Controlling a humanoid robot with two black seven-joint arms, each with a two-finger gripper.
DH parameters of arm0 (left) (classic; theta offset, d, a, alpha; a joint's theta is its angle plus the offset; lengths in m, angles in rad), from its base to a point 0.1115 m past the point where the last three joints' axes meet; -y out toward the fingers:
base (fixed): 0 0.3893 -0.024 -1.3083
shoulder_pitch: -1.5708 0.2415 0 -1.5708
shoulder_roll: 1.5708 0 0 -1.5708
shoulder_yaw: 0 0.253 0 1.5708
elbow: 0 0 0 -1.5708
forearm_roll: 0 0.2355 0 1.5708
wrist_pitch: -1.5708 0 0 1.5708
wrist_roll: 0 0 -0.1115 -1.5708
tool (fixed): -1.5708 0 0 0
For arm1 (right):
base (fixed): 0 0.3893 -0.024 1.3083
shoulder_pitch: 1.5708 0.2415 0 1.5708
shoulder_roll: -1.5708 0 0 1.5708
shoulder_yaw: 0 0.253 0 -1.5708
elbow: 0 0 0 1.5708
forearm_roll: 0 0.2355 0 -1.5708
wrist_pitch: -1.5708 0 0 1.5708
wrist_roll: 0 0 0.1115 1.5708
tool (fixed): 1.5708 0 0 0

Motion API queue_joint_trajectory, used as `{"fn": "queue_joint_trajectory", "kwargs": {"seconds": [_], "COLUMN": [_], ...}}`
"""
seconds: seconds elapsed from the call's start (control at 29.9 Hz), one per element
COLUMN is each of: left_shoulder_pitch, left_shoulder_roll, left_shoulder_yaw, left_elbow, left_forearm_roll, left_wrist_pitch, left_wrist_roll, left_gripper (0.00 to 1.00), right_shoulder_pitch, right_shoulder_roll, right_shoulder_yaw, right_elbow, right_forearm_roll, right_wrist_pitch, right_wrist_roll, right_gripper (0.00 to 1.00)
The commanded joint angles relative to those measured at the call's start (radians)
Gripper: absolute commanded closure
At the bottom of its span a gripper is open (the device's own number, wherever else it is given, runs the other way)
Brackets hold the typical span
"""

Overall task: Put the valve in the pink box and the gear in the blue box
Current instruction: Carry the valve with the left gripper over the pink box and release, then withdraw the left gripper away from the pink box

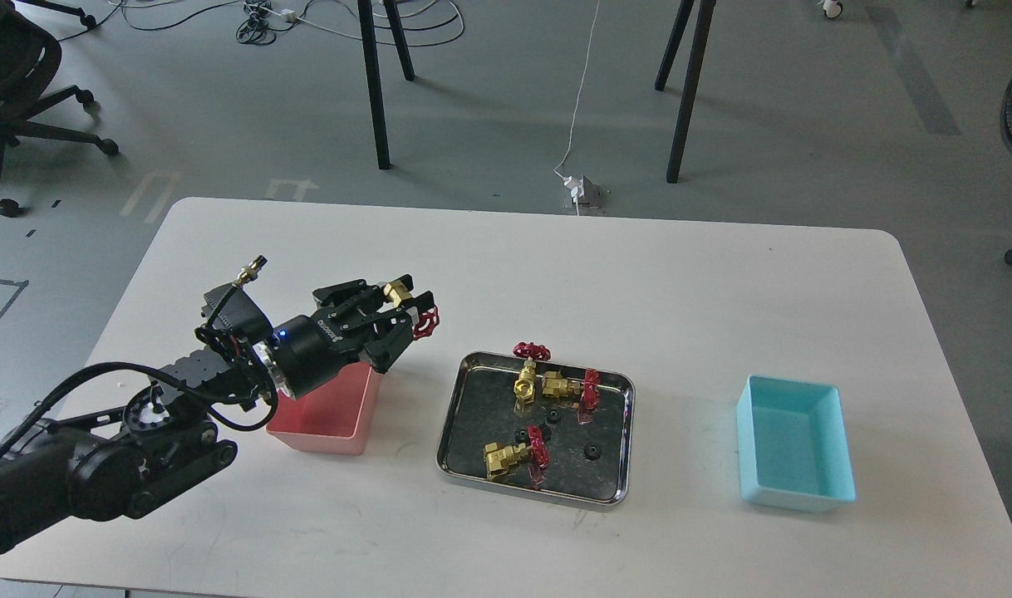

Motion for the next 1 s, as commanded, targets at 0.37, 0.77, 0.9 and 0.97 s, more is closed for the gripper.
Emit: {"fn": "queue_joint_trajectory", "kwargs": {"seconds": [0.37,0.77,0.9,0.97], "left_shoulder_pitch": [0.125,0.182,0.173,0.164], "left_shoulder_roll": [0.098,0.103,0.109,0.126], "left_shoulder_yaw": [0.017,0.002,-0.040,-0.090], "left_elbow": [0.049,0.069,0.059,0.056], "left_forearm_roll": [-0.018,-0.030,-0.063,-0.108], "left_wrist_pitch": [0.000,0.000,0.000,0.000], "left_wrist_roll": [0.000,0.000,0.000,0.000], "left_gripper": [0.77,0.10,0.04,0.02], "right_shoulder_pitch": [0.028,0.039,0.034,0.029], "right_shoulder_roll": [0.057,0.063,0.064,0.061], "right_shoulder_yaw": [0.002,0.002,0.002,-0.001], "right_elbow": [0.000,0.016,0.030,0.043], "right_forearm_roll": [0.000,0.002,0.002,-0.003], "right_wrist_pitch": [-0.087,-0.069,-0.067,-0.062], "right_wrist_roll": [0.001,-0.028,-0.026,-0.023], "right_gripper": [0.01,0.01,0.01,0.01]}}
